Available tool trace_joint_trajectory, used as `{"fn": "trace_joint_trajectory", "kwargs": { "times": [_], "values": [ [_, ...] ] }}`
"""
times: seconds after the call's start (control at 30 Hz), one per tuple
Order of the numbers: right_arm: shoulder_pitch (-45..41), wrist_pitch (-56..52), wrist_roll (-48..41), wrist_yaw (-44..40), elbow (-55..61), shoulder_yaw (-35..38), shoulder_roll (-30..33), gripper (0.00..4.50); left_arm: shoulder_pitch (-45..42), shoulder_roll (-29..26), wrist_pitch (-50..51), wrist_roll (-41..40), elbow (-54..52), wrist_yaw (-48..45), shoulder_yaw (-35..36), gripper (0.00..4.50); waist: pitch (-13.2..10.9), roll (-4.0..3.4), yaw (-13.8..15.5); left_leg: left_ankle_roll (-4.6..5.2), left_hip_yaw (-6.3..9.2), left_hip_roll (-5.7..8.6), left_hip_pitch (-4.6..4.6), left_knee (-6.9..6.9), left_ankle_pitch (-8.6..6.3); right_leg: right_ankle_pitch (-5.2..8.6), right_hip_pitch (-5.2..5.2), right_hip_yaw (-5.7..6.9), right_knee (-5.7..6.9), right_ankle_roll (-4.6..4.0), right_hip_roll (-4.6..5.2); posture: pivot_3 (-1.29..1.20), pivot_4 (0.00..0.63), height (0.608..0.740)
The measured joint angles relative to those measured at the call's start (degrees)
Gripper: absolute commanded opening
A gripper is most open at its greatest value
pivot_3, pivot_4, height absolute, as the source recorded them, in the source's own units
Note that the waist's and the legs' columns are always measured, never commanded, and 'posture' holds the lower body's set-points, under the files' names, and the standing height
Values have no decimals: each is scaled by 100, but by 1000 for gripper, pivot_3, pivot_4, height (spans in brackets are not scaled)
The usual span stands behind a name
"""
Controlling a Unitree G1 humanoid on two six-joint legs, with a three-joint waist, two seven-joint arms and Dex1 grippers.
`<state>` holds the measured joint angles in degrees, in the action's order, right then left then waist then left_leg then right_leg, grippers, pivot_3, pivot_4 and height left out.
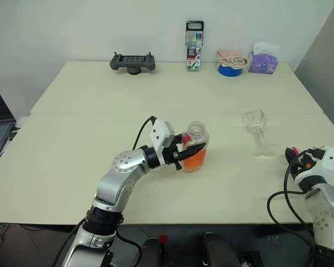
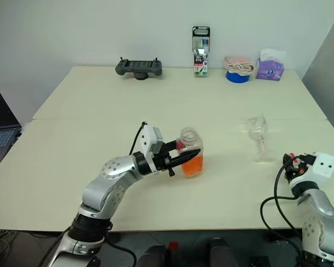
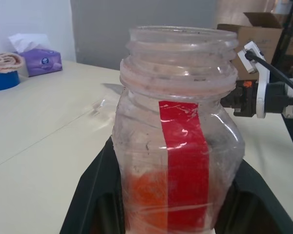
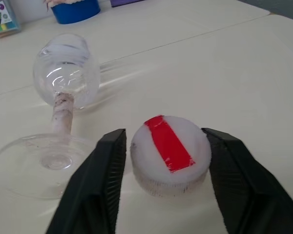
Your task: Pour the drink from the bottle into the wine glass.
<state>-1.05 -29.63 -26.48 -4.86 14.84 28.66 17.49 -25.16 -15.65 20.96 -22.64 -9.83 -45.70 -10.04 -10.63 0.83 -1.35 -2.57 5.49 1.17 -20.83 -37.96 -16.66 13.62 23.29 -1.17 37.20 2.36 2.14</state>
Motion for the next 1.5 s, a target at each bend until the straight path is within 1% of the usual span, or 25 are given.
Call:
{"fn": "trace_joint_trajectory", "kwargs": {
  "times": [0.07,0.1,0.27,0.4,0.57,0.67,0.77,0.87,0.93,0.97,1.03,1.1,1.2,1.27,1.33,1.4,1.47,1.5],
  "values": [
    [4,-8,155,86,-142,-84,12,4415,-98,41,-32,8,76,-8,-8,1664,0,0,-21,5,0,0,3,0,3,-3,-4,-1,0,0,0,0,150,740],
    [4,-26,195,116,-203,-102,12,4490,-123,50,-41,16,117,-10,-19,1664,0,-1,-29,5,0,1,3,0,4,-4,-4,-1,0,0,0,0,150,740],
    [-124,-222,244,111,-286,-178,87,4500,-224,82,-215,142,410,55,-8,1664,1,-1,-40,6,1,1,2,1,4,-9,-3,-1,-1,-9,0,0,150,740],
    [-293,-510,323,0,-281,-335,519,4500,-281,148,-463,364,791,403,191,1664,1,-1,-33,6,4,2,-1,1,4,-10,-3,2,-6,-8,2,0,150,740],
    [-454,-655,656,141,-462,-571,595,4500,-475,251,-699,571,1201,819,407,1664,0,-1,-27,6,6,3,-4,2,4,-14,-2,5,-8,-14,2,0,150,740],
    [-459,-535,745,241,-437,-531,531,4500,-576,245,-885,630,1346,1034,612,1664,0,-1,-26,6,6,2,-5,2,4,-15,-2,4,-10,-16,3,0,150,740],
    [-510,-452,775,290,-116,-505,538,4500,-679,234,-974,652,1506,1250,822,1664,0,-1,-35,6,4,3,-6,2,4,-15,2,1,-8,-16,3,0,150,740],
    [-965,-717,773,180,780,-605,1059,4500,-901,131,-1162,791,1872,1687,1168,1664,-3,-6,-62,5,0,3,-4,-1,4,-12,5,-3,-4,1,2,0,150,740],
    [-1563,-1128,401,-106,1366,-791,1301,4500,-1004,15,-1309,924,2086,2025,1404,1664,-4,-1,-75,6,7,-8,3,0,4,-10,1,4,-4,5,-10,0,150,740],
    [-1934,-1478,6,-364,1620,-1005,1357,4500,-1059,-20,-1406,1018,2228,2250,1533,1664,-3,1,-85,6,12,-15,3,0,4,-13,0,10,-5,0,-18,0,150,740],
    [-2360,-1937,-525,-900,1790,-1668,1336,4500,-1076,-56,-1569,1161,2426,2572,1703,1664,1,6,-65,6,33,-25,1,2,4,-19,-5,29,-7,-11,-28,0,150,740],
    [-2591,-2216,-852,-1414,1653,-2471,1093,4500,-1076,-84,-1668,1249,2671,2829,1814,1664,0,7,-46,6,37,-29,-6,2,4,-29,0,34,-8,-28,-32,0,150,740],
    [-3040,-2154,-738,-1824,1053,-3441,709,4500,-1059,-133,-1787,1249,3005,3014,2039,1664,-2,10,-19,4,38,-15,-18,0,5,-30,8,35,-9,-29,-15,0,150,740],
    [-3251,-1986,-554,-1974,765,-3798,532,4500,-1057,-232,-1854,1240,3155,3030,2161,1664,-2,11,-9,3,38,1,-24,0,6,-30,13,34,-12,-28,4,0,150,740],
    [-3351,-1868,-423,-2084,600,-4013,360,4500,-1057,-346,-1945,1215,3248,3011,2287,1664,-2,12,-5,-3,40,9,-38,-1,9,-31,23,33,-20,-25,15,0,150,740],
    [-3390,-1794,-376,-2137,505,-4078,244,4500,-1057,-414,-2023,1157,3283,2986,2397,1664,-1,13,1,-14,53,13,-65,-4,14,-33,48,33,-21,-20,21,0,150,740],
    [-3388,-1752,-337,-2215,496,-4122,231,4500,-1052,-469,-2050,1131,3334,2949,2451,1664,0,15,6,-34,58,17,-107,-11,26,-36,89,33,-13,-16,25,0,150,740],
    [-3386,-1746,-309,-2251,495,-4132,231,4500,-1041,-479,-2051,1131,3385,2914,2451,1664,0,15,6,-36,56,17,-109,-10,27,-37,92,33,-13,-15,26,0,150,740]
  ]
}}
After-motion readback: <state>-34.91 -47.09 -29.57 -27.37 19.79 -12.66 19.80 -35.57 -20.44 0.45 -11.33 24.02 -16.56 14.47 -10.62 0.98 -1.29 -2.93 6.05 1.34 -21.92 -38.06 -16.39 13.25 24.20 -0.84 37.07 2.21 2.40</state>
